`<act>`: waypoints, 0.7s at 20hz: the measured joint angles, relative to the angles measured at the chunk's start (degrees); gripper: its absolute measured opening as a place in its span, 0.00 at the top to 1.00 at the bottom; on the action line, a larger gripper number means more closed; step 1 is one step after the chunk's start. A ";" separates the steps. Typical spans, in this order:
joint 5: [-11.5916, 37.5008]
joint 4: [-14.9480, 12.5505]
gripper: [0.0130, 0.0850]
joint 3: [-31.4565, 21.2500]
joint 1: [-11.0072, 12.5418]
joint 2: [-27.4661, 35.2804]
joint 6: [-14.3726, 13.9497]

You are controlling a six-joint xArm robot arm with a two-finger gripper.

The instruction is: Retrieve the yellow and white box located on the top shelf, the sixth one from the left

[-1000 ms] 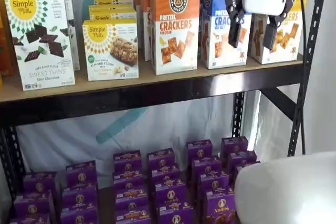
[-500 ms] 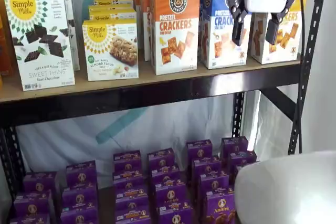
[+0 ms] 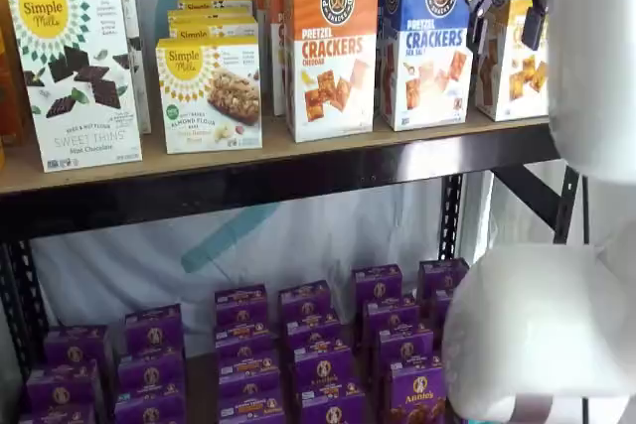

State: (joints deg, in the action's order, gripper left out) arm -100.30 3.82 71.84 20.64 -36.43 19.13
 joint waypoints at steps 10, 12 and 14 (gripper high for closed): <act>3.78 0.93 0.00 8.67 7.23 9.16 7.08; 3.92 1.31 0.00 10.42 8.41 10.55 8.13; 4.00 2.00 0.00 12.76 9.84 12.16 9.37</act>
State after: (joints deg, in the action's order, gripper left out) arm -96.30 5.82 84.60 30.48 -24.27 28.51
